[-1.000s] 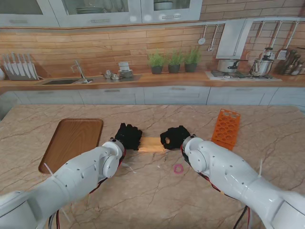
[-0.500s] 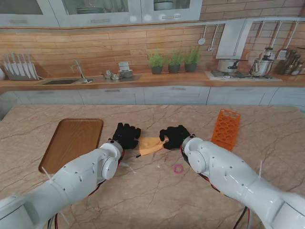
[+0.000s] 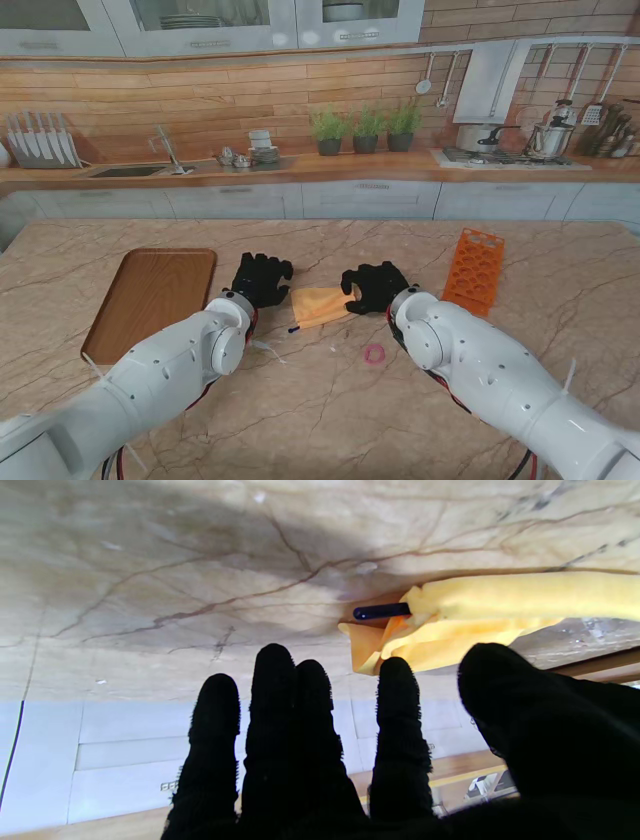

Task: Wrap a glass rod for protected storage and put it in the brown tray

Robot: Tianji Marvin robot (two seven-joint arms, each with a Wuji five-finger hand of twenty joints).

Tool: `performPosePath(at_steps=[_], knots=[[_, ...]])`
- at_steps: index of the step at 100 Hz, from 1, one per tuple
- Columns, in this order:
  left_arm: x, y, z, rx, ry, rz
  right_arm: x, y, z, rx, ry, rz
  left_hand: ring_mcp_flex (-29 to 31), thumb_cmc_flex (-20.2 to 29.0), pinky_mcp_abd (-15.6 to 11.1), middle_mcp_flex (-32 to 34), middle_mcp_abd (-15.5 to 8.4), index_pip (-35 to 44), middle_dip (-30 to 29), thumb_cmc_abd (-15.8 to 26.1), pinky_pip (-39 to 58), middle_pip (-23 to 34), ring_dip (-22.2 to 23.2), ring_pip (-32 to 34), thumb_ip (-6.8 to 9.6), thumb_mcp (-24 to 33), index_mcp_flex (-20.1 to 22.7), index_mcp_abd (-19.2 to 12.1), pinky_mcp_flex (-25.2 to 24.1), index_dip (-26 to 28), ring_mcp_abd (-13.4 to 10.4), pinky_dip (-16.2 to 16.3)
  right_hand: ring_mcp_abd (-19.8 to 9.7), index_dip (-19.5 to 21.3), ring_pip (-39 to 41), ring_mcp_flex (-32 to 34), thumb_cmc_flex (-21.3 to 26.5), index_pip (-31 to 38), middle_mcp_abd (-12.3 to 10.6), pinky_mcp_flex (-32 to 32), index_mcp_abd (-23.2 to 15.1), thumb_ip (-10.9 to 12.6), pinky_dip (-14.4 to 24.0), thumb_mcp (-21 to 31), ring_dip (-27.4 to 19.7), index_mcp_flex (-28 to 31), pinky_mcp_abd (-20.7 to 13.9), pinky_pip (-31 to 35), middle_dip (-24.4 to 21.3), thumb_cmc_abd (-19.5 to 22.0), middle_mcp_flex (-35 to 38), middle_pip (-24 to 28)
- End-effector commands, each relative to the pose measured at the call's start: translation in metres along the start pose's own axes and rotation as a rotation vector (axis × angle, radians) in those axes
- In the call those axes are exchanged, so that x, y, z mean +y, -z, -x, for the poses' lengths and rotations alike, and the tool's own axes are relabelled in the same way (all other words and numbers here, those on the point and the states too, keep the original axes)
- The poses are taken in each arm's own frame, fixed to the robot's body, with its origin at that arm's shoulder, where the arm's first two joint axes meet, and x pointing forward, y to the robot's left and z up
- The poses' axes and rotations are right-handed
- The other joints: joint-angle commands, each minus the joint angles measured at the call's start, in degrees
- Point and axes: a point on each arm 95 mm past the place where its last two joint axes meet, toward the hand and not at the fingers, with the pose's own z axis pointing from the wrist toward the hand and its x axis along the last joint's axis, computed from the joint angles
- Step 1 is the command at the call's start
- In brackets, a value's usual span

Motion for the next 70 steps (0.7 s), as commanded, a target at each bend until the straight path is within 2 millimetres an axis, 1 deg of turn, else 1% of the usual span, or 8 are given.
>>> performPosePath(at_steps=[1, 16, 19, 24, 31, 34, 58, 70], knots=[[-0.002, -0.003, -0.010, 0.017, 0.025, -0.002, 0.002, 0.001, -0.002, 0.004, -0.001, 0.014, -1.5, -1.3, -0.8, -1.1, 1.0, -2.5, -0.4, 2.5, 1.2, -1.0, 0.2, 0.2, 2.54, -0.8, -1.3, 0.3, -0.5, -0.9, 0.3, -0.6, 0.1, 0.5, -0.3, -1.6, -2.2, -0.9, 1.2, -0.9, 0.2, -1.5, -0.4, -1.5, -0.3, 0.1, 0.1, 0.6, -0.5, 2.0, -1.9, -0.5], [-0.001, -0.004, -0.017, 0.034, 0.063, 0.020, 0.004, 0.001, 0.000, 0.001, -0.004, 0.025, -1.4, -3.0, -0.6, -1.0, 1.1, -4.8, -0.6, 3.7, 0.8, -1.3, 0.2, 0.0, 3.50, -1.4, -0.8, 0.7, -0.7, -1.5, 0.5, -0.7, 0.1, -0.1, -0.2, -1.6, -0.7, -1.6, 1.4, -0.9, -2.2, -1.6, -0.3, -2.3, -0.1, 0.6, 0.1, 0.6, -0.3, 2.6, -1.8, -0.5], [-0.001, -0.004, -0.018, 0.037, 0.070, 0.026, 0.004, 0.001, -0.001, 0.001, -0.006, 0.026, -1.4, -3.2, -0.6, -1.0, 1.1, -5.3, -0.6, 4.0, 0.7, -1.3, 0.2, 0.0, 3.57, -1.7, -0.7, 0.8, -0.7, -1.7, 0.5, -0.8, 0.2, -2.7, -0.2, -1.5, -0.1, -0.2, 1.3, -0.9, -3.0, -3.2, -0.2, -1.5, 0.0, 0.5, 0.1, 0.5, -0.2, 2.2, -1.7, -0.5], [-0.001, -0.005, -0.020, 0.042, 0.080, 0.036, 0.004, 0.001, -0.001, 0.001, -0.008, 0.027, -1.4, -3.2, -0.5, -1.0, 1.1, -6.2, -0.6, 4.5, 0.5, -1.4, 0.2, -0.1, 3.74, -2.3, -0.3, 1.0, -0.8, -2.0, 0.5, -0.9, 0.2, -3.9, -0.2, -1.5, 1.3, 0.8, 1.4, -0.9, -4.2, -4.2, -0.2, -0.8, 0.0, 0.4, 0.1, 0.5, -0.2, 1.5, -1.6, -0.5], [0.000, -0.006, -0.023, 0.046, 0.097, 0.045, 0.003, 0.001, -0.001, 0.003, -0.010, 0.027, -1.5, -3.3, -0.6, -1.0, 1.2, -6.6, -0.7, 4.8, 0.1, -1.5, 0.1, -0.3, 3.78, -2.7, -0.2, 1.0, -1.1, -2.1, 0.5, -1.0, 0.1, -4.4, -0.1, -1.3, 2.6, 1.6, 1.3, -0.8, -5.3, -4.4, -0.2, -0.1, 0.0, 0.5, -0.1, 0.5, -0.2, 0.7, -1.5, -0.4], [0.000, -0.007, -0.024, 0.048, 0.105, 0.048, 0.003, 0.001, -0.002, 0.004, -0.010, 0.028, -1.5, -3.4, -0.6, -1.0, 1.3, -6.7, -0.8, 4.9, -0.1, -1.6, 0.1, -0.3, 3.77, -2.9, -0.2, 1.0, -1.3, -2.1, 0.6, -1.1, 0.1, -6.1, -0.1, -1.3, 3.2, 3.1, 1.3, -0.8, -5.8, -5.1, -0.1, 0.7, 0.0, 0.3, -0.1, 0.5, -0.3, 0.4, -1.4, -0.4], [-0.001, -0.018, -0.033, 0.053, 0.116, 0.065, 0.002, 0.003, -0.003, 0.004, -0.011, 0.026, -1.9, -2.6, -0.4, -1.1, 1.9, -9.0, -1.0, 4.6, -1.5, -2.2, 0.2, -0.7, 3.81, -3.9, 2.2, 2.1, -2.4, -3.4, 1.1, -1.2, 0.0, -7.1, 0.0, -1.0, 6.8, 5.5, 1.2, -0.7, -8.7, -6.5, 0.0, 1.4, 0.0, 1.6, -0.1, 0.6, -0.3, -1.1, -1.1, -0.2], [0.001, -0.021, -0.035, 0.043, 0.080, 0.092, 0.002, 0.002, -0.003, 0.007, -0.012, 0.020, -2.4, -4.0, 0.0, -1.5, 2.4, -11.1, -1.3, 2.7, -2.5, -2.8, 0.1, -1.2, 5.18, -3.1, 3.9, 3.7, -3.1, -4.5, 1.6, -1.3, 0.1, -7.5, 0.1, -1.0, 7.3, 6.0, 1.2, -0.6, -8.9, -6.9, 0.1, 1.5, 0.0, 1.7, -0.1, 0.6, -0.3, -1.2, -1.0, -0.2]])
